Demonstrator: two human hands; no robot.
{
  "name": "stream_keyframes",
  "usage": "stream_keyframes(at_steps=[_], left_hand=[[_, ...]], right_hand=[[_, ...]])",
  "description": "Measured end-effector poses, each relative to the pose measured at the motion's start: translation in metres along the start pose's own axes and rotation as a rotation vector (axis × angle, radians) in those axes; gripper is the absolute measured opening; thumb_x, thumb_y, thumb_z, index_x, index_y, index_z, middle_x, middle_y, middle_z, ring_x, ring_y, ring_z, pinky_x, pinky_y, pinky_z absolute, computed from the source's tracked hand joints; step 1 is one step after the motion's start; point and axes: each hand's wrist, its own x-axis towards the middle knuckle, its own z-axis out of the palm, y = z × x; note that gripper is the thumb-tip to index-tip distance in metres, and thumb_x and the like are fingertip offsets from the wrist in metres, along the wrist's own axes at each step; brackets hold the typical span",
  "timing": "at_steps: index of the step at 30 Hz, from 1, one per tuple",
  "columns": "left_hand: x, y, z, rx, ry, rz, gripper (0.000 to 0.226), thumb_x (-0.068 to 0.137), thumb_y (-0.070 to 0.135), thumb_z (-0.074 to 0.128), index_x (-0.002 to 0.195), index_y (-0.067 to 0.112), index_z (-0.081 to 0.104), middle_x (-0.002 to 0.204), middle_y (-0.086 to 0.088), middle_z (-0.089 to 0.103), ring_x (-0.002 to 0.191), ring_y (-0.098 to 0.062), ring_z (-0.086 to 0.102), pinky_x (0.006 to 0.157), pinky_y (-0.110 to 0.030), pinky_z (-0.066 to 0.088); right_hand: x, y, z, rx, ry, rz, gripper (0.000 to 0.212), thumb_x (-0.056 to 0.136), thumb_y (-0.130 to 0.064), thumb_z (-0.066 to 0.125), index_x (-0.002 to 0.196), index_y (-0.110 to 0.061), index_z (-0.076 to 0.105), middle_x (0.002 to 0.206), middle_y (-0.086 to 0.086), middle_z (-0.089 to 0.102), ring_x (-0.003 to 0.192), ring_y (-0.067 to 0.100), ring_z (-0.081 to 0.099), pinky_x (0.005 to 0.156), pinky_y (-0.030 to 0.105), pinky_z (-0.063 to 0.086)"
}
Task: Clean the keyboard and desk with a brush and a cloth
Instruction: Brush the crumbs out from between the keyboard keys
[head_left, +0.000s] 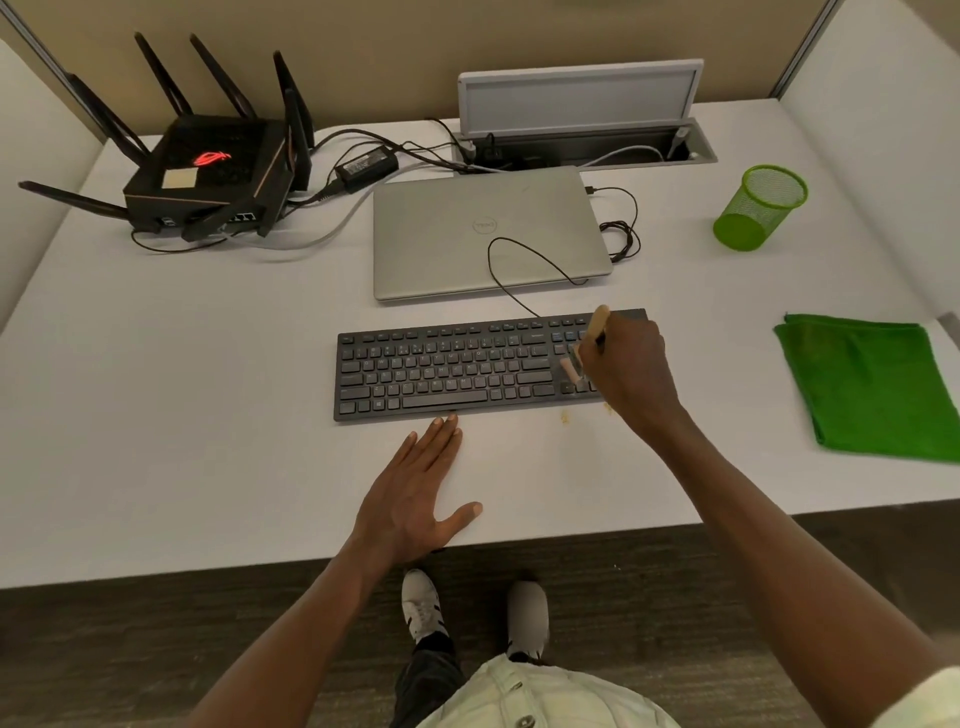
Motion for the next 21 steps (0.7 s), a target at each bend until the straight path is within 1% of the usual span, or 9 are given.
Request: stream_keyframes(at_steps=[2, 5, 8, 9, 10, 11, 12, 18, 21], left_hand=[[0.000, 0.000, 0.000, 0.002, 0.002, -0.001, 0.094, 0.096, 0.077, 0.026, 0.163, 0.013, 0.009, 0.171, 0.000, -0.005, 0.157, -0.009, -0.010, 0.127, -0.034, -0.001], [0.000, -0.001, 0.000, 0.006, 0.008, -0.002, 0.095, 0.096, 0.078, 0.023, 0.163, 0.013, 0.009, 0.171, -0.001, -0.005, 0.157, -0.009, -0.009, 0.127, -0.034, -0.001], [-0.001, -0.001, 0.000, -0.002, 0.007, -0.001, 0.095, 0.096, 0.077, 0.025, 0.163, 0.013, 0.010, 0.172, -0.001, -0.003, 0.157, -0.010, -0.007, 0.127, -0.036, 0.002], [-0.001, -0.001, 0.000, -0.002, 0.006, -0.002, 0.094, 0.096, 0.077, 0.025, 0.163, 0.013, 0.009, 0.172, -0.001, -0.003, 0.157, -0.010, -0.007, 0.127, -0.036, 0.002], [-0.001, -0.001, 0.000, 0.000, 0.000, -0.003, 0.095, 0.096, 0.077, 0.025, 0.163, 0.013, 0.009, 0.172, -0.001, -0.004, 0.157, -0.010, -0.008, 0.127, -0.036, 0.002], [0.000, 0.000, 0.000, 0.005, -0.007, -0.005, 0.095, 0.096, 0.078, 0.024, 0.163, 0.013, 0.008, 0.171, 0.000, -0.005, 0.157, -0.009, -0.009, 0.127, -0.036, 0.002], [0.000, 0.000, -0.001, 0.007, -0.007, -0.005, 0.095, 0.095, 0.078, 0.023, 0.163, 0.014, 0.007, 0.171, 0.000, -0.006, 0.157, -0.009, -0.009, 0.127, -0.036, 0.001], [0.000, -0.001, 0.000, -0.001, -0.003, -0.006, 0.095, 0.096, 0.078, 0.025, 0.163, 0.013, 0.009, 0.172, 0.000, -0.005, 0.157, -0.009, -0.007, 0.127, -0.035, 0.002], [0.000, -0.001, 0.000, -0.001, -0.009, -0.003, 0.095, 0.095, 0.078, 0.023, 0.163, 0.014, 0.007, 0.171, 0.000, -0.007, 0.157, -0.009, -0.009, 0.127, -0.035, 0.001]], right_hand=[[-0.003, 0.001, -0.004, -0.006, -0.036, 0.004, 0.035, 0.093, -0.004, 0.050, 0.059, -0.006, 0.046, 0.044, -0.009, 0.041, 0.035, 0.006, 0.044, 0.040, 0.013, 0.025], [-0.004, -0.004, -0.009, 0.089, 0.038, 0.015, 0.048, 0.098, -0.003, 0.043, 0.051, -0.009, 0.039, 0.042, -0.013, 0.037, 0.043, -0.015, 0.049, 0.040, 0.011, 0.031], [0.002, -0.005, -0.005, 0.193, -0.001, -0.074, 0.029, 0.092, 0.007, 0.044, 0.064, 0.005, 0.050, 0.050, 0.002, 0.045, 0.046, -0.006, 0.051, 0.044, 0.008, 0.035], [0.003, -0.003, -0.003, 0.203, -0.021, -0.134, 0.024, 0.089, 0.009, 0.043, 0.068, 0.005, 0.052, 0.055, 0.006, 0.049, 0.048, 0.000, 0.053, 0.046, 0.011, 0.042], [0.005, 0.001, 0.000, 0.180, -0.027, -0.186, 0.020, 0.086, 0.010, 0.044, 0.070, 0.002, 0.055, 0.058, 0.006, 0.054, 0.051, 0.006, 0.055, 0.049, 0.027, 0.049], [0.007, 0.006, 0.003, 0.161, -0.028, -0.228, 0.020, 0.083, 0.010, 0.046, 0.071, -0.003, 0.056, 0.061, 0.005, 0.057, 0.055, 0.009, 0.056, 0.052, 0.037, 0.050], [0.009, 0.012, 0.005, 0.151, -0.038, -0.243, 0.021, 0.081, 0.011, 0.048, 0.073, -0.005, 0.057, 0.064, 0.004, 0.059, 0.058, 0.011, 0.057, 0.054, 0.041, 0.050], [0.018, 0.032, 0.008, 0.044, -0.159, -0.260, 0.024, 0.081, 0.009, 0.049, 0.080, -0.013, 0.060, 0.071, 0.001, 0.063, 0.066, 0.019, 0.061, 0.061, 0.041, 0.054], [0.027, 0.039, 0.004, -0.049, -0.191, -0.242, 0.022, 0.077, 0.011, 0.052, 0.081, -0.010, 0.059, 0.069, 0.006, 0.064, 0.063, 0.024, 0.059, 0.058, 0.042, 0.052]])
